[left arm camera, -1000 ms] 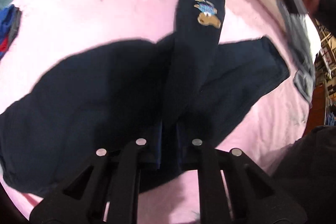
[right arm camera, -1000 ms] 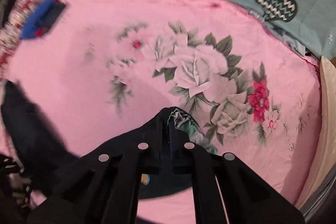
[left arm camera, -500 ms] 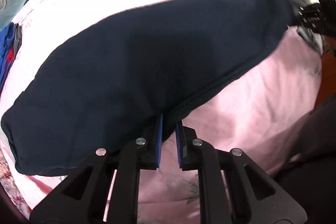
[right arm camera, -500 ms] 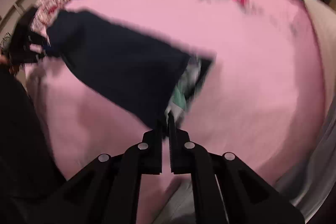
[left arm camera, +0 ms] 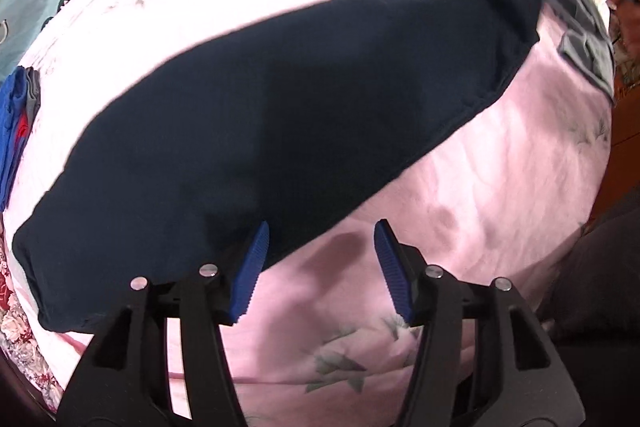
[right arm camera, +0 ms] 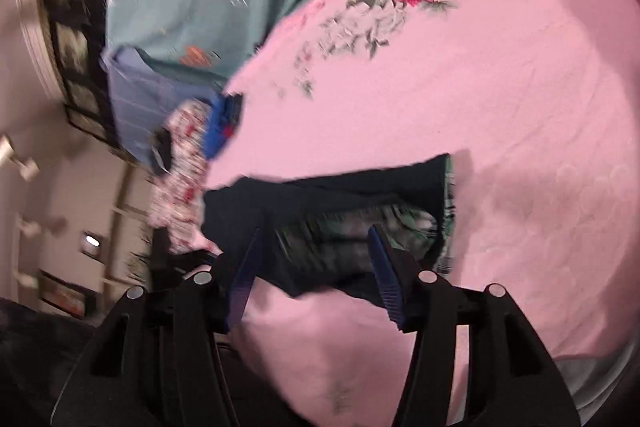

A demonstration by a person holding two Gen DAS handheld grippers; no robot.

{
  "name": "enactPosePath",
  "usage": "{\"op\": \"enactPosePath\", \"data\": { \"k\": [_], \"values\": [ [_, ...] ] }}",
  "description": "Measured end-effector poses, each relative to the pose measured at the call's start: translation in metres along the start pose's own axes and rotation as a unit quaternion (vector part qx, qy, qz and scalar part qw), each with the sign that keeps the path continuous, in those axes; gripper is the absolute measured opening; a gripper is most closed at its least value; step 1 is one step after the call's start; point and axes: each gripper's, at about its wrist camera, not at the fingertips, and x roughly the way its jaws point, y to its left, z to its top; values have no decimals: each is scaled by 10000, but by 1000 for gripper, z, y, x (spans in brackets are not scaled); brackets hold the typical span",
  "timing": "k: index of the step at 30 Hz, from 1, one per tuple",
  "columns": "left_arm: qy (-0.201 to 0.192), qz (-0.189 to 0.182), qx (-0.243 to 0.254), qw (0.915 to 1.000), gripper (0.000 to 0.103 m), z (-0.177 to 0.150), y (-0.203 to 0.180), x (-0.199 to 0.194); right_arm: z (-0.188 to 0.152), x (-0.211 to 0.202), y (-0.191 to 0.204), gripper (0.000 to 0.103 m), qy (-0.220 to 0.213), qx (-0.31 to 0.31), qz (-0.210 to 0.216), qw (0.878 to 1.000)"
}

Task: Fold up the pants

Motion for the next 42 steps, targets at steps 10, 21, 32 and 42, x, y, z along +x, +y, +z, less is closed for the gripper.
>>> {"op": "enactPosePath", "data": {
  "k": [10,21,32,42],
  "values": [
    [-189,-199,-487,9984,61,13,13,-6,20,38,-38,54,964,1103,-120,9891],
    [-200,-242,-708,9970,61,20,13,-1,39,15,31,7,-92,-1110,-547,9923],
    [-265,-354,-728,9964,65,23,14,-17,17,6,-11,28,105,-479,-774,9958],
    [-213,-446,-1205,9915,68,29,36,19,-30,37,-31,2,887,-844,-1712,9776]
  ]
}}
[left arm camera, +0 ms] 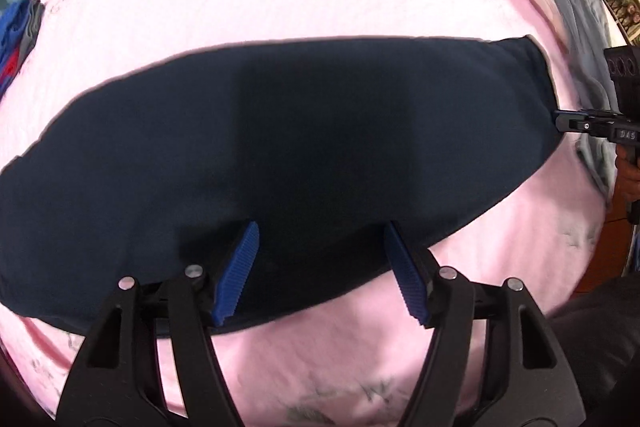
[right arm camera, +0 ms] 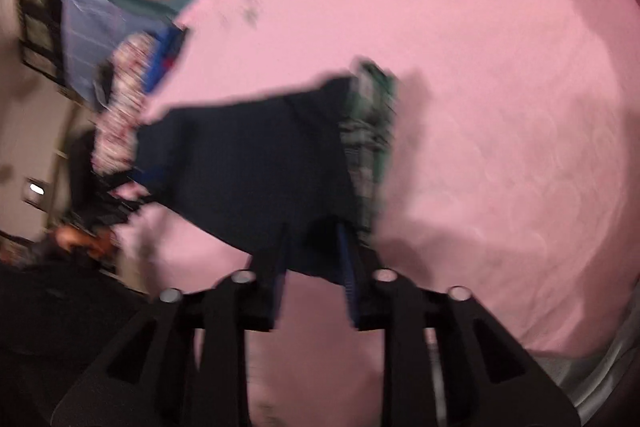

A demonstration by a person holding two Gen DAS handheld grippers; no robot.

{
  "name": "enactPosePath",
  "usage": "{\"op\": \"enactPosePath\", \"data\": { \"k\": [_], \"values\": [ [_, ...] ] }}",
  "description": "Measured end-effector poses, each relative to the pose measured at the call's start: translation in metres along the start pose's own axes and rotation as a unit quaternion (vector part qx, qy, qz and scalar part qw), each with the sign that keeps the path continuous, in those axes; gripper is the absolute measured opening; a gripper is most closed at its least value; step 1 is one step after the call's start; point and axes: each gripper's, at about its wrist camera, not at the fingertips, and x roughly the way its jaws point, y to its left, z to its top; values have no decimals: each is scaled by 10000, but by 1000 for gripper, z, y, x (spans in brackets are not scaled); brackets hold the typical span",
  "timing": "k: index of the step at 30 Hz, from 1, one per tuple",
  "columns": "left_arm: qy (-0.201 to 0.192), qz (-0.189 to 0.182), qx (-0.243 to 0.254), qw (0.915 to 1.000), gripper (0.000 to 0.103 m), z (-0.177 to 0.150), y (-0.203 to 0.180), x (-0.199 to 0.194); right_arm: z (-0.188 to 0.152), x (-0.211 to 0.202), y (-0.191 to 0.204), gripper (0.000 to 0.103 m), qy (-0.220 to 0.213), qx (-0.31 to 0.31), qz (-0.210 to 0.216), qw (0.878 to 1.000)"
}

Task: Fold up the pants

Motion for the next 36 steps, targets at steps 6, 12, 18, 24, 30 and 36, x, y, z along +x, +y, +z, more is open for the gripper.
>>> {"op": "enactPosePath", "data": {
  "k": [6,12,18,24,30,36],
  "values": [
    [-308,146,237,9991,76,1,1,-37,15,-35,37,15,-511,-140,235,9983],
    [-412,793,-458,9949,78,-1,74,-41,36,3,77,16,-545,-281,708,9956],
    [-117,880,-1325,9872,80,-34,154,-26,21,28,17,6,-318,822,166,9960],
    [-646,605,-1044,9906,89,-27,170,-59,48,26,110,25,-571,220,107,9981],
    [-519,320,-1219,9907,91,-35,216,-26,114,107,244,44,-170,-713,724,9947],
    [-722,549,-470,9948,98,-38,198,-14,185,208,334,48,732,-1681,626,9810]
  ]
}}
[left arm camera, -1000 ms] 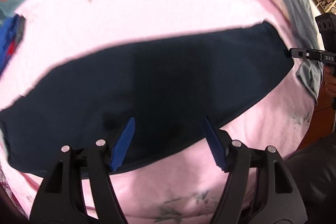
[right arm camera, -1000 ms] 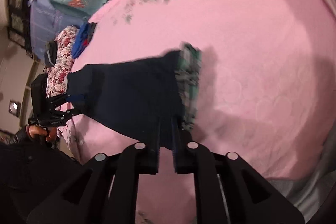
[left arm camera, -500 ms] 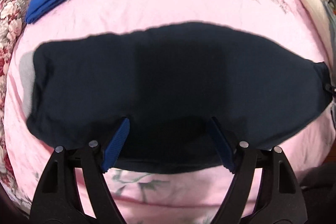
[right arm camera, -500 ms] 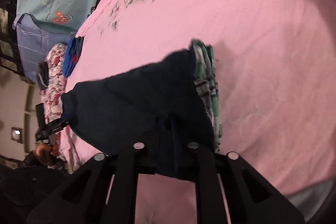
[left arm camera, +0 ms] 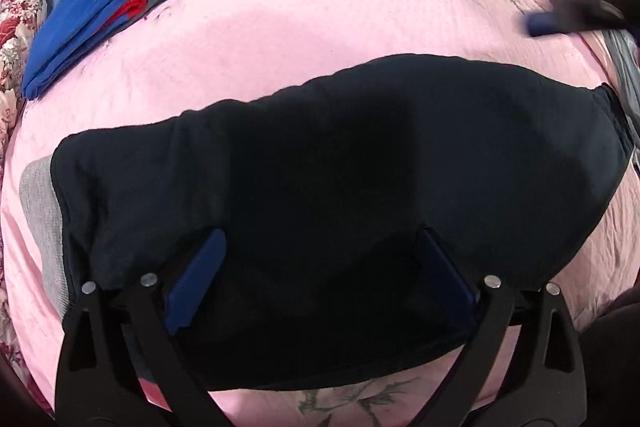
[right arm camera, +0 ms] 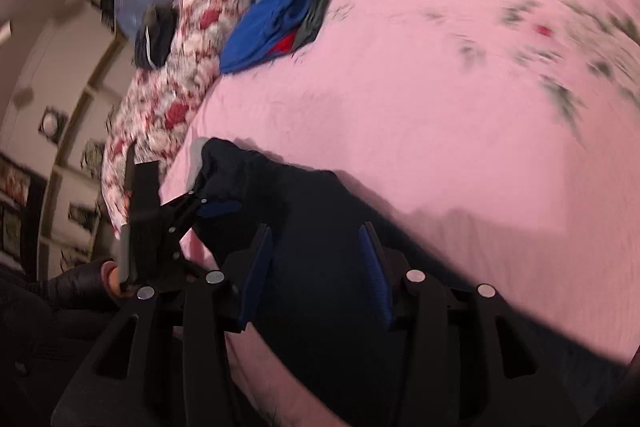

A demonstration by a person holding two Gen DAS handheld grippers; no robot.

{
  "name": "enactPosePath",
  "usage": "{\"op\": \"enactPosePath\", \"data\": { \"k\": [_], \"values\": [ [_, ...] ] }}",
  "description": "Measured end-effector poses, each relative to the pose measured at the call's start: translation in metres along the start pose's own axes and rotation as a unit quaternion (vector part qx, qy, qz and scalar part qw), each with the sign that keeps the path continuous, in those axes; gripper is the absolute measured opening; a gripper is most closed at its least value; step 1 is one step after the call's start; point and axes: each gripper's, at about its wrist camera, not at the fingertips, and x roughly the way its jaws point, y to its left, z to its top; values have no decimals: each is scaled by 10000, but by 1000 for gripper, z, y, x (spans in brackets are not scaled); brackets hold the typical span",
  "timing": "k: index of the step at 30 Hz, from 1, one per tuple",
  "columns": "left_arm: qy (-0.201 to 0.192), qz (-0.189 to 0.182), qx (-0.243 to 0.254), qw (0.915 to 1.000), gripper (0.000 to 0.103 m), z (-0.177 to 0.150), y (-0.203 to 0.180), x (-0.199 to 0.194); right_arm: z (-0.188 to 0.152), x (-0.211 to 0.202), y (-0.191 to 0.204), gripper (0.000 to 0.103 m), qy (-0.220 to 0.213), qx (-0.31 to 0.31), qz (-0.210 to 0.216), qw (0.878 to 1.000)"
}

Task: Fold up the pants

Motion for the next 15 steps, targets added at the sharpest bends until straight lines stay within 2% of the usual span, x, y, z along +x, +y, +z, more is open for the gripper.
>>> {"op": "enactPosePath", "data": {
  "k": [3,7,10,15],
  "values": [
    [-69,-174,-261,9995,98,3,8,-3,27,38,-4,48,593,-297,-85,9978],
    [-71,-326,-450,9984,98,2,16,-3,39,74,-22,48,1464,-352,54,9886],
    [-49,-338,-486,9982,98,6,18,0,36,83,-25,48,2092,-380,624,9751],
    [2,-302,-518,9982,98,5,13,-4,35,70,-19,50,2328,-436,1631,9578]
  ]
}}
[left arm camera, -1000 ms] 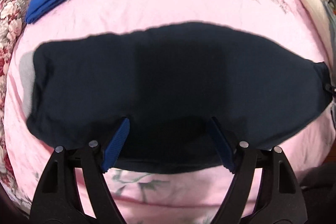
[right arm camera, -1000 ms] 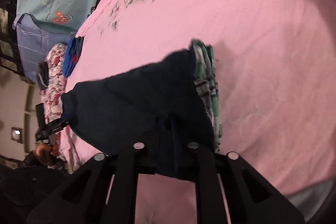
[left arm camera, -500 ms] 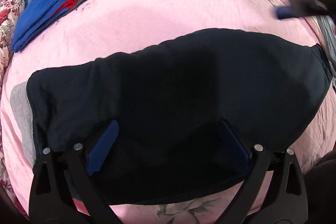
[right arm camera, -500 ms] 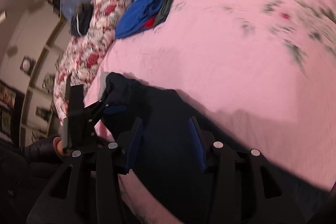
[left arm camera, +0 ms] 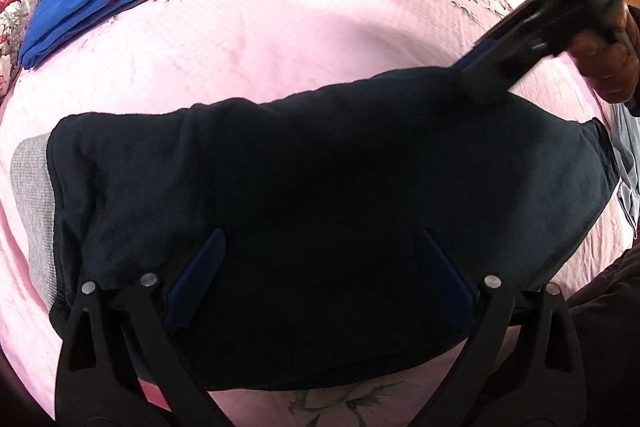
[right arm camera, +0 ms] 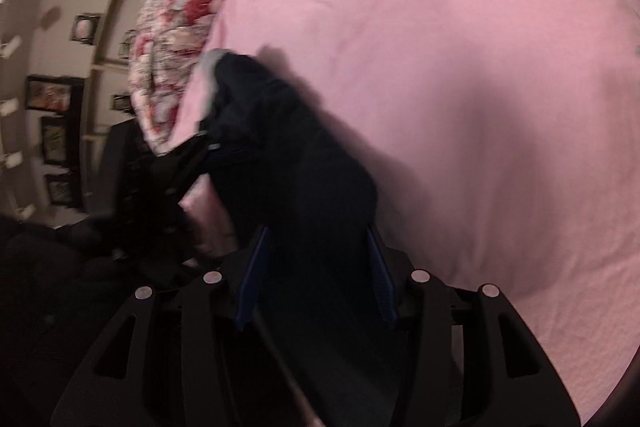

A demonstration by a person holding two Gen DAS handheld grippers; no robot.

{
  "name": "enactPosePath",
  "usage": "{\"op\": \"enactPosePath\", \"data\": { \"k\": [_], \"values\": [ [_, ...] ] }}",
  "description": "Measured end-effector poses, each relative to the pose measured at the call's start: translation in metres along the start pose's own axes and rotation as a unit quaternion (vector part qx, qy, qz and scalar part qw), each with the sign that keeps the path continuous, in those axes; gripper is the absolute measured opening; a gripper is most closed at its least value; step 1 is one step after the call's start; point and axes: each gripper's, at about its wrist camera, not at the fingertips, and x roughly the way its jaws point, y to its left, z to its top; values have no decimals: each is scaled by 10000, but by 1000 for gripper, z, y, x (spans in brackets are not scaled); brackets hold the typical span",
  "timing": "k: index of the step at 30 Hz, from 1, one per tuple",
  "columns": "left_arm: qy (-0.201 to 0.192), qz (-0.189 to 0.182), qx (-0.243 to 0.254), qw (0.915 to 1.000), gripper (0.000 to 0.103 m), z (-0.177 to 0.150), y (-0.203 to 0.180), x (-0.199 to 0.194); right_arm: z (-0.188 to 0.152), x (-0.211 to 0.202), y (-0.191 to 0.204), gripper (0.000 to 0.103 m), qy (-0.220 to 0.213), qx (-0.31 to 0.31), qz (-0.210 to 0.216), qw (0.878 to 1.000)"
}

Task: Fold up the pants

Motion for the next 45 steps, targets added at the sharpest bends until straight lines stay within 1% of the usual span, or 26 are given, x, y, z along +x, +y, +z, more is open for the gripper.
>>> {"op": "enactPosePath", "data": {
  "k": [4,5,7,8,10,11,12,14,16,17,19,21,23,24,26,28,30,32,34,35,36,38,40,41,43,45],
  "values": [
    [48,1,7,10000,99,1,-1,1,-6,7,-9,50,316,173,220,9991],
    [63,10,29,10000,99,1,-1,2,-7,7,-7,50,436,136,159,9988],
    [95,15,71,9999,99,2,-2,3,-13,9,1,50,724,-73,-248,9970],
    [105,12,80,9999,99,2,-2,3,-14,8,6,50,735,-140,-282,9968],
    [120,20,84,9999,100,4,-2,5,-17,2,16,52,630,-226,156,9976],
    [127,29,89,9999,100,4,-3,5,-19,1,20,57,620,-262,448,9967],
    [132,36,91,9999,101,5,-4,6,-20,5,21,63,655,-290,494,9962],
    [140,79,91,9998,101,5,-5,8,-19,21,11,65,768,-147,286,9965],
    [156,105,101,9998,101,6,-6,8,-13,31,2,65,726,107,551,9958],
    [160,103,100,9998,101,6,-6,8,-9,36,0,67,591,213,794,9949],
    [172,105,104,9997,101,5,-6,8,2,38,-1,67,136,352,1063,9936],
    [179,127,121,9997,101,4,-7,8,8,36,-4,67,-322,473,1066,9926],
    [180,161,177,9996,101,3,-8,8,10,21,-11,67,-918,593,1032,9886],
    [170,173,206,9995,101,1,-8,7,8,13,-19,63,-1132,728,1164,9840],
    [145,198,262,9994,101,0,-9,8,5,8,-32,53,-1287,888,1273,9795],
    [100,241,301,9992,101,-1,-11,9,-3,8,-46,49,-1456,1124,1247,9750],
    [97,306,367,9988,101,-2,-13,11,-5,5,-57,35,-1544,1226,1299,9717],
    [121,328,428,9985,101,-2,-14,10,-7,2,-55,35,-1507,1341,1081,9734],
    [215,188,428,9987,101,2,-11,7,-8,-4,-43,36,-1537,1255,623,9781],
    [256,109,393,9988,101,3,-9,4,-16,-17,-30,39,-1686,1128,188,9790],
    [276,9,314,9991,101,7,-3,-4,-21,-24,-21,41,-1824,1077,-69,9773],
    [60,-31,212,9998,101,14,7,-24,-39,-37,-5,41,-2142,947,-461,9711],
    [-325,-28,152,9994,101,20,20,-48,-62,-46,19,41,-2516,729,-545,9635],
    [-399,-2,111,9991,101,21,26,-53,-71,-44,27,41,-2607,687,-524,9615],
    [-396,126,-68,9991,101,22,43,-49,-86,-30,37,41,-2673,636,-487,9603],
    [-171,332,-343,9987,101,12,64,-30,-102,-5,35,41,-2601,754,-639,9605]
  ]
}}
